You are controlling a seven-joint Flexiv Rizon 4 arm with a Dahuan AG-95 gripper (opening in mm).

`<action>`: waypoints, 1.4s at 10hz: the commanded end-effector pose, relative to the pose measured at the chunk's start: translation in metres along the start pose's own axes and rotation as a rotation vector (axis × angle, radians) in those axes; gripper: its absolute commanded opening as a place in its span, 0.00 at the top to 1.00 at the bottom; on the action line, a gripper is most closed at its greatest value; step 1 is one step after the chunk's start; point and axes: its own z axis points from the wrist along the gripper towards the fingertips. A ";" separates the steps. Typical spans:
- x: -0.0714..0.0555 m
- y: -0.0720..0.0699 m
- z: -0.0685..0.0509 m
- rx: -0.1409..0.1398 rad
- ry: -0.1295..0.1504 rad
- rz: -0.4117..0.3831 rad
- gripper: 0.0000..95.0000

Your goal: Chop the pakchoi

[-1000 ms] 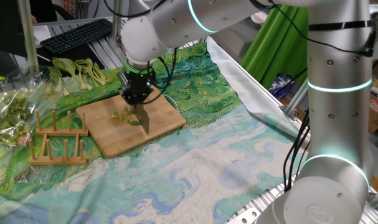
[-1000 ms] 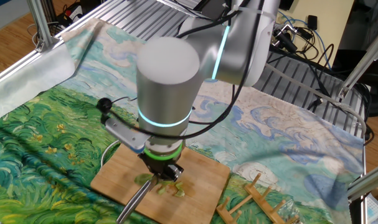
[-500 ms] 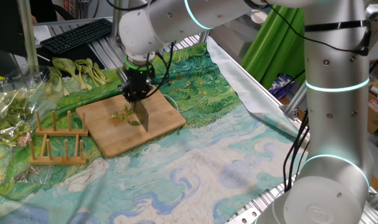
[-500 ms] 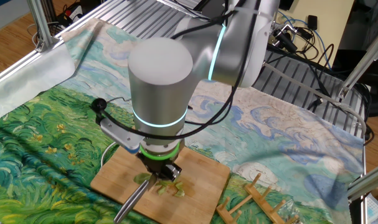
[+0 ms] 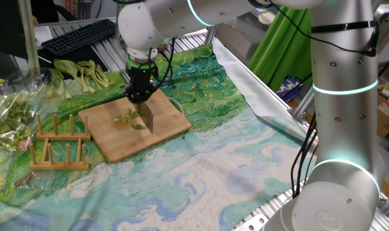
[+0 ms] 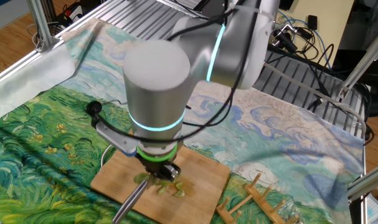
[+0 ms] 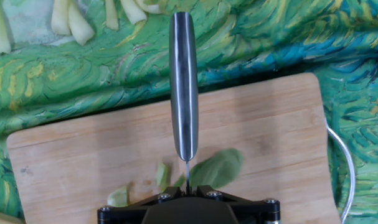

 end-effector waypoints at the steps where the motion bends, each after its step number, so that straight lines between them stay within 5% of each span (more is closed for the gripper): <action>1: -0.002 -0.001 -0.003 -0.002 0.009 -0.004 1.00; 7: -0.018 -0.018 -0.003 0.004 0.000 -0.090 1.00; 14: -0.024 -0.021 -0.006 0.011 0.000 -0.131 1.00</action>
